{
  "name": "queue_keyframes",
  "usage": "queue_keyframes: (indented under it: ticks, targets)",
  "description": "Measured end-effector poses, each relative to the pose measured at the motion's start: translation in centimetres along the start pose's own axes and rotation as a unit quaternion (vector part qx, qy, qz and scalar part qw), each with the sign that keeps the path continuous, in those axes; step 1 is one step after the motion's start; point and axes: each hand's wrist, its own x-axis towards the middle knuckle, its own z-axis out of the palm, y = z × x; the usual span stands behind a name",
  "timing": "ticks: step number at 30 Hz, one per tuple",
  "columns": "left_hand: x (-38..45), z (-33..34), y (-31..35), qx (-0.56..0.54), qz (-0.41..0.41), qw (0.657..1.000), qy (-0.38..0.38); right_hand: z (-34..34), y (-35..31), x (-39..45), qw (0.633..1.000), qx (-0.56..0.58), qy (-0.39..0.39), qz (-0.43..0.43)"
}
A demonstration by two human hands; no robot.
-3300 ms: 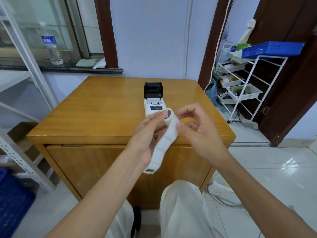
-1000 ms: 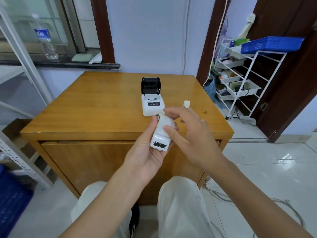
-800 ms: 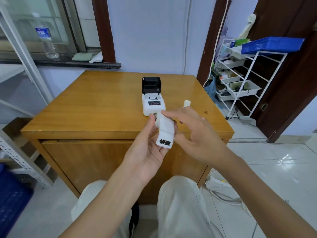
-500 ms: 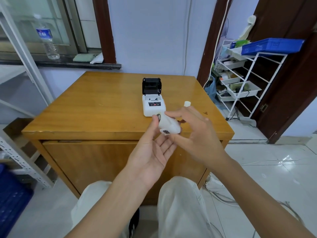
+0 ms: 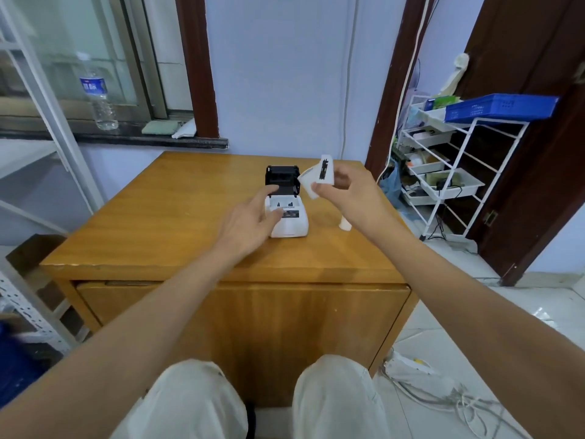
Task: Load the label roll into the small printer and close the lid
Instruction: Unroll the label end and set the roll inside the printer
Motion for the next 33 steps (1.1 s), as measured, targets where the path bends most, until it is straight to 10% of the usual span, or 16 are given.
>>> queue_keyframes:
  ticks: [6, 33]
  targets:
    - [4.7, 0.9, -3.1, 0.092, 0.038, 0.984, -0.15, 2.4, 2.2, 6.1, 0.997, -0.028, -0.062, 0.022]
    - [5.1, 1.7, -5.6, -0.017, 0.079, 0.995, -0.063, 5.0, 4.8, 10.8, 0.947, -0.223, -0.224, -0.051]
